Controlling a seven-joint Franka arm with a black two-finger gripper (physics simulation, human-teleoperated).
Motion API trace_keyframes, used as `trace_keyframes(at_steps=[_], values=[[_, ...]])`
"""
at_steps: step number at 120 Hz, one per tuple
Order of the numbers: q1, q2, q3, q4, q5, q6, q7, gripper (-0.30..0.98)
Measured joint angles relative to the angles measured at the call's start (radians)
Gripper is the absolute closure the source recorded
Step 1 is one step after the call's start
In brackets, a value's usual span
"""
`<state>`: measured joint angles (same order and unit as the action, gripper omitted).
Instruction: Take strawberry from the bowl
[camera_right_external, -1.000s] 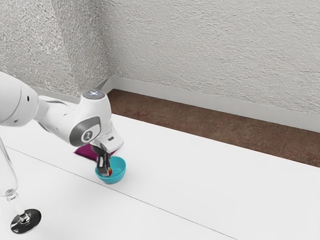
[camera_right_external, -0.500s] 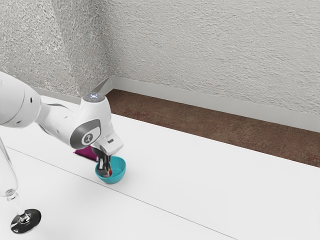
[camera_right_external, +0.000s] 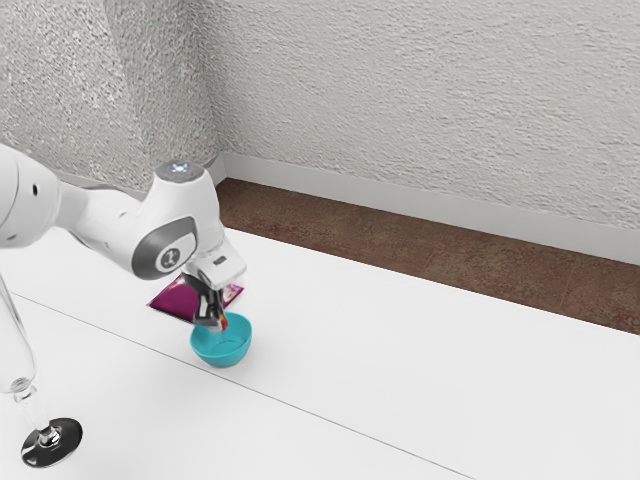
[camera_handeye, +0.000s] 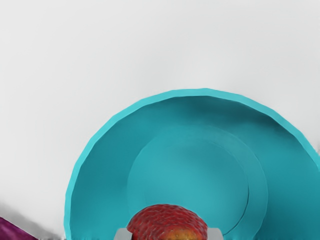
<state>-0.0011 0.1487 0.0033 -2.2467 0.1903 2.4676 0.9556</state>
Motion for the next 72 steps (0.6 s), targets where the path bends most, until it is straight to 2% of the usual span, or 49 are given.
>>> trace_keyframes(at_steps=[27,51,67,72], values=[[-0.044,-0.032,-0.031,0.01,0.0,-0.032,-0.019,0.71],[-0.049,0.011,-0.181,0.076,-0.004,-0.038,-0.051,0.72],[-0.058,0.061,-0.231,0.115,-0.01,-0.031,-0.067,0.68],[-0.06,0.064,-0.234,0.118,-0.013,-0.03,-0.07,0.6]])
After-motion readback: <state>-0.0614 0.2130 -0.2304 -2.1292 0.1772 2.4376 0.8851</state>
